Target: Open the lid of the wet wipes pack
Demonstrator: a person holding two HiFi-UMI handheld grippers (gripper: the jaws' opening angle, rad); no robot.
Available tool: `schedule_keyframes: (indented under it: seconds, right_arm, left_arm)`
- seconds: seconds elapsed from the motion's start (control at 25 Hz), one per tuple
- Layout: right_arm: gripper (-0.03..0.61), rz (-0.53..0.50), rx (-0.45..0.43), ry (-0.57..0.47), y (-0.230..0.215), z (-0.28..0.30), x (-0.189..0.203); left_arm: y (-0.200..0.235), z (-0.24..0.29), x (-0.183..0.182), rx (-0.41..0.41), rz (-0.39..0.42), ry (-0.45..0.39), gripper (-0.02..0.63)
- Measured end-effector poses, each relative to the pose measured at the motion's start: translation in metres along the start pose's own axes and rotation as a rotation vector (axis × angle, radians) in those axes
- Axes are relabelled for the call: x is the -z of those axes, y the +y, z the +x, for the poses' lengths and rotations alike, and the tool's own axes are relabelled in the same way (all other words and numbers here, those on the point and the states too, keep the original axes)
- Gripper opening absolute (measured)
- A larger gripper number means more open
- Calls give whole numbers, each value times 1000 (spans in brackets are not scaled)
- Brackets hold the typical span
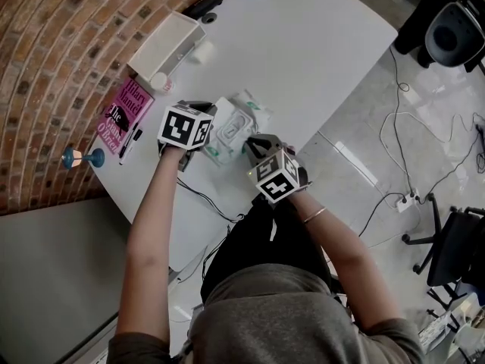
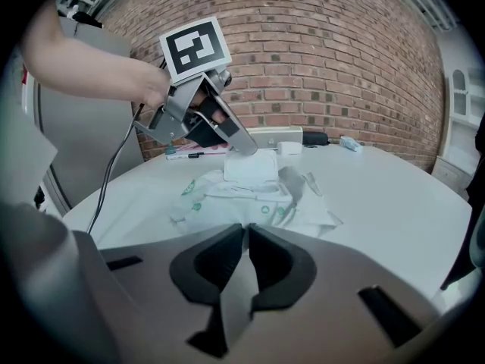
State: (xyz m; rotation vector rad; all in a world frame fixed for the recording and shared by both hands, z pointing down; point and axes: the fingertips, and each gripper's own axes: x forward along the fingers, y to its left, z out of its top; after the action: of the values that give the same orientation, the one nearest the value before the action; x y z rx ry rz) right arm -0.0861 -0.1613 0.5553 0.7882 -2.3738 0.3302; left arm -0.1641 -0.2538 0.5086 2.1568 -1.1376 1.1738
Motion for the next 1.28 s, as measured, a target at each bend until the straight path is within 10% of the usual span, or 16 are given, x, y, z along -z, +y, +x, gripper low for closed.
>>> schedule_keyframes:
  seconds: [1.28]
  right_arm:
    - [37,-9,4,-6,0,-1,1]
  left_arm:
    - [13,34,15,-83,63,70,40]
